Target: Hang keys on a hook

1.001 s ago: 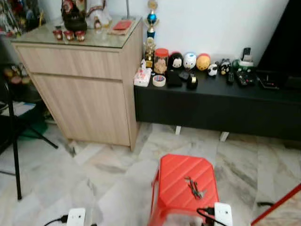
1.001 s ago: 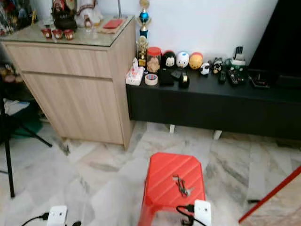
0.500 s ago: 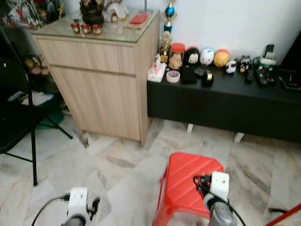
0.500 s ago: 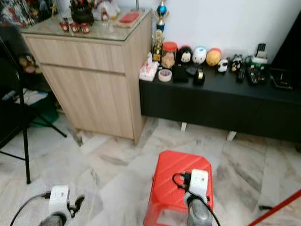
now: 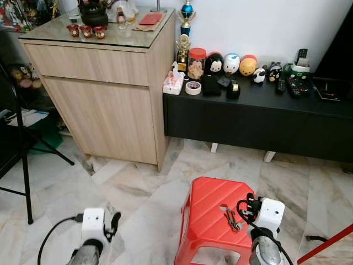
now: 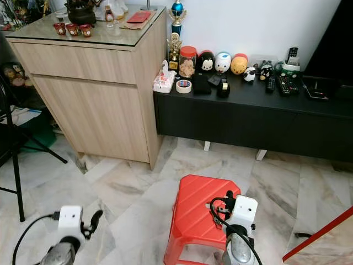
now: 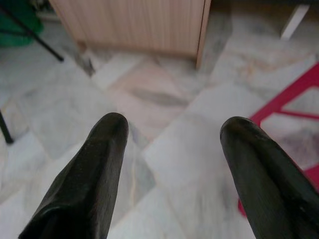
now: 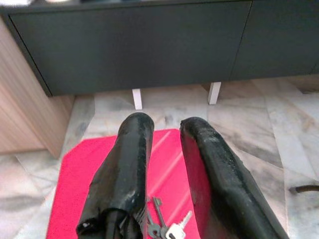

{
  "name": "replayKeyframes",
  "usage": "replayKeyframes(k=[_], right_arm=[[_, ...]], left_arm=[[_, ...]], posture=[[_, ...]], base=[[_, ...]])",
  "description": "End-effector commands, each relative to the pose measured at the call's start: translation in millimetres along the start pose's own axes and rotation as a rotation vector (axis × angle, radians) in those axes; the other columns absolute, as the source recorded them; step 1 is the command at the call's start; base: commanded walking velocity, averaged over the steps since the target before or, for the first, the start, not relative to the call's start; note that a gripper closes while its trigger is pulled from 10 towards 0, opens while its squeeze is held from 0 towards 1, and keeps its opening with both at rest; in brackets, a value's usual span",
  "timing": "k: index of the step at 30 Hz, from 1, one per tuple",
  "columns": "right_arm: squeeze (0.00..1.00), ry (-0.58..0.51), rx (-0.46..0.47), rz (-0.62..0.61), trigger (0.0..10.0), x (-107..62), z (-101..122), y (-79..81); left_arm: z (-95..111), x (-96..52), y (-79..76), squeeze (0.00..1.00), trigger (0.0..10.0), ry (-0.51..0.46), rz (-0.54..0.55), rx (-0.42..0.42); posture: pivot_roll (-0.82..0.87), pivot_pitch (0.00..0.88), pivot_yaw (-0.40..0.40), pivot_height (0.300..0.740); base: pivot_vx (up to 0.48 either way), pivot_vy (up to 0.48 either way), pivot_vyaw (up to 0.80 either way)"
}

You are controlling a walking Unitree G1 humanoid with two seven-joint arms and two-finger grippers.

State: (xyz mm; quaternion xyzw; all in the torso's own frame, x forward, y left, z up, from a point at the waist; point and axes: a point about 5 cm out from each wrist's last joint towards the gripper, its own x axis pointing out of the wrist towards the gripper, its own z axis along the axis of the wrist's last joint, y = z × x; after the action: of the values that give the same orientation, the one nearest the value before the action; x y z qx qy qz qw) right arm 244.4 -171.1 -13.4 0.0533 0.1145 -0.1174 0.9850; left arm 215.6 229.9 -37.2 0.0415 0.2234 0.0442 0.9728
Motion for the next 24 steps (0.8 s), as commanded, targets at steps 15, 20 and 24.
replayKeyframes(k=[15,20,24], right_arm=[[0.00,-0.100,-0.048,0.056,10.0,9.2,24.6,15.5],[0.00,-0.112,-0.043,0.063,10.0,10.0,27.4,17.2],[0.00,-0.114,-0.052,0.057,10.0,10.8,28.9,15.8]], left_arm=[[-15.8,-6.5,-3.4,0.00,10.0,0.080,0.020,-0.046],[1.3,1.2,-7.9,0.00,10.0,-0.004,0.009,-0.019],[32.0,12.7,-10.8,0.00,10.0,-0.141,0.009,-0.025]], posture=[[0.02,0.000,-0.061,0.740],[0.02,0.000,-0.064,0.740],[0.02,0.007,-0.068,0.740]], base=[[0.000,0.000,0.00],[0.000,0.000,0.00],[0.000,0.000,0.00]])
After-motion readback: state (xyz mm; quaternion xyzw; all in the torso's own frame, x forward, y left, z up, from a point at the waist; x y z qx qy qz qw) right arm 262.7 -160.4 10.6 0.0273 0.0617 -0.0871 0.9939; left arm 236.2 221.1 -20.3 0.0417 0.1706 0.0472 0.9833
